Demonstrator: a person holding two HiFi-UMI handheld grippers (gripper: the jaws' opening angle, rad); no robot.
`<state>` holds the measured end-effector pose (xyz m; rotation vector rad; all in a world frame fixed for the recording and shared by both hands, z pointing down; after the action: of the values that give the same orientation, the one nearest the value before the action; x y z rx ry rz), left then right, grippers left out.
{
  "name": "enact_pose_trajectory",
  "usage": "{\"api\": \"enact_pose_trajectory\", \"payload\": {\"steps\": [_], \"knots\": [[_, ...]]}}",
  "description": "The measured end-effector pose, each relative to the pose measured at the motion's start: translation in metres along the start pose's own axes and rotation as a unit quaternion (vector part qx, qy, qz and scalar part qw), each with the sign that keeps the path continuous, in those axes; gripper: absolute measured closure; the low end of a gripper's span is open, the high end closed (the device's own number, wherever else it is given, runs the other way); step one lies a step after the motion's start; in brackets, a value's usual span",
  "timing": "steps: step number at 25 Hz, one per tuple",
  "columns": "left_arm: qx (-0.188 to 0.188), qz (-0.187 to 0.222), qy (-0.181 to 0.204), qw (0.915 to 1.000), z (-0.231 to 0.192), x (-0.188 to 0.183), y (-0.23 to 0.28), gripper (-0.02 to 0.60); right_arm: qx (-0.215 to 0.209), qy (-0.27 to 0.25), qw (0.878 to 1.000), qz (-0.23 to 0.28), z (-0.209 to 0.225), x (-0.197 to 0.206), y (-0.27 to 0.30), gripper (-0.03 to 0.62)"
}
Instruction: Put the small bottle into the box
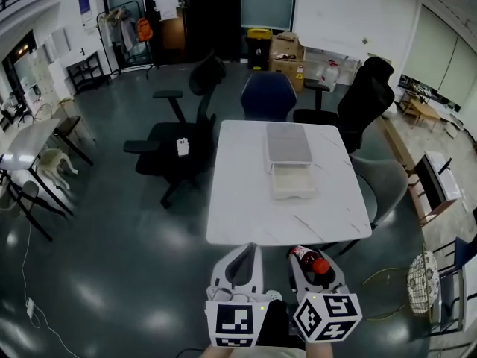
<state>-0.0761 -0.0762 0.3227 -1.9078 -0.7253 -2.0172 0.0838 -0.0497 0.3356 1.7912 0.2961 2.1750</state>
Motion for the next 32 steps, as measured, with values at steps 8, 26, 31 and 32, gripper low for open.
{"api": "enact_pose_trajectory", "payload": {"steps": [8, 26, 31, 32], "knots": [[-0.003, -0.009, -0.006, 0.9999, -0.007, -0.002, 0.048, 0.561, 0.0, 0.002, 1.0, -0.008, 0.022, -0.016, 0.04, 0.364], [-0.046, -0.033, -0.001, 0.9984, -0.031, -0.015, 0.2, 0.561, -0.04, 0.005, 0.999, -0.029, 0.095, -0.07, 0.187, 0.364], [-0.053, -0.047, -0.005, 0.9975, -0.038, -0.018, 0.235, 0.561, -0.039, 0.009, 0.998, -0.042, 0.112, -0.079, 0.221, 0.364], [-0.053, -0.051, -0.007, 0.9973, -0.039, -0.017, 0.24, 0.561, -0.038, 0.009, 0.998, -0.046, 0.114, -0.079, 0.227, 0.364]]}}
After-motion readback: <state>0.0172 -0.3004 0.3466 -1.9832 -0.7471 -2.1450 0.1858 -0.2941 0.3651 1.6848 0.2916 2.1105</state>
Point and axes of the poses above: the fingertips, and each gripper's own axes: y forward along the fingers, z to its right, x out of its underside, the point moved 8 cm from there along -y, backward along the fingers, and after that the axes turned 3 degrees about x, right-handed, at the moved point
